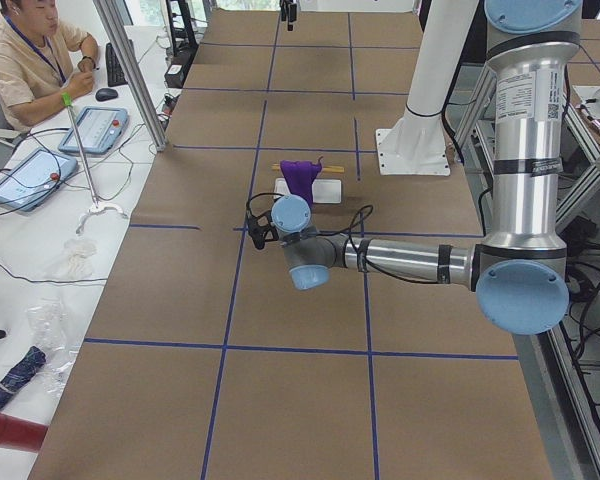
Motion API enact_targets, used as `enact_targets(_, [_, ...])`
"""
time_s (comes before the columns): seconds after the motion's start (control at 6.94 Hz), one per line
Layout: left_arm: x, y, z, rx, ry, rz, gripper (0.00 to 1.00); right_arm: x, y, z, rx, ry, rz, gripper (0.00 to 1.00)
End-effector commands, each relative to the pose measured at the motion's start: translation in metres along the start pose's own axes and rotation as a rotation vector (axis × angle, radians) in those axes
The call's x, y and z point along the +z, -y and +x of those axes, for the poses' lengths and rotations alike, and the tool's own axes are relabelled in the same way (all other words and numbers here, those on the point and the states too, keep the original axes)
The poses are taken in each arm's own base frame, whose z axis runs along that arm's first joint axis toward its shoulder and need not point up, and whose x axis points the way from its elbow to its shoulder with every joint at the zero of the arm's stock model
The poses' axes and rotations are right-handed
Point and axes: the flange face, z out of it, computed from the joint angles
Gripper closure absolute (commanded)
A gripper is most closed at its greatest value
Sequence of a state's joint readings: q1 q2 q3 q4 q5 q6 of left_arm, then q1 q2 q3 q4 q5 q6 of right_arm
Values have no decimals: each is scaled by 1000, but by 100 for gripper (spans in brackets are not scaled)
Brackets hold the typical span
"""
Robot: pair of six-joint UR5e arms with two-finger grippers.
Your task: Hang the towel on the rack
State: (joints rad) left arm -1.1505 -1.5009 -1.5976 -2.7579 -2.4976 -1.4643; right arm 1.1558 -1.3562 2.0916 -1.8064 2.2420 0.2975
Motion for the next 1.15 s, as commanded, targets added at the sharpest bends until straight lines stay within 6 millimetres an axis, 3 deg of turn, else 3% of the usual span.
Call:
enact_targets(0.0, [-33,30,-43,226,86,204,0,12,-24,107,117,-65,-52,0])
enact_targets(0.14, [-52,36,-71,387,177,263,0,11,-41,152,122,-84,-68,0])
enact_targets(0.29, [-86,50,-98,582,284,300,0,9,-58,203,132,-100,-82,0])
enact_targets(0.43, [-123,67,-116,735,405,328,0,10,-78,240,109,-105,-99,0])
enact_targets(0.58, [-152,81,-131,799,511,279,0,9,-98,273,146,-97,-111,0])
enact_targets(0.72, [-172,82,-119,786,558,225,0,13,-125,304,246,-55,-120,0])
enact_targets(0.86, [-178,78,-104,667,588,139,0,1,-129,317,270,-18,-84,0])
enact_targets(1.01, [-175,75,-118,545,605,49,0,-4,-127,316,264,-37,-79,0])
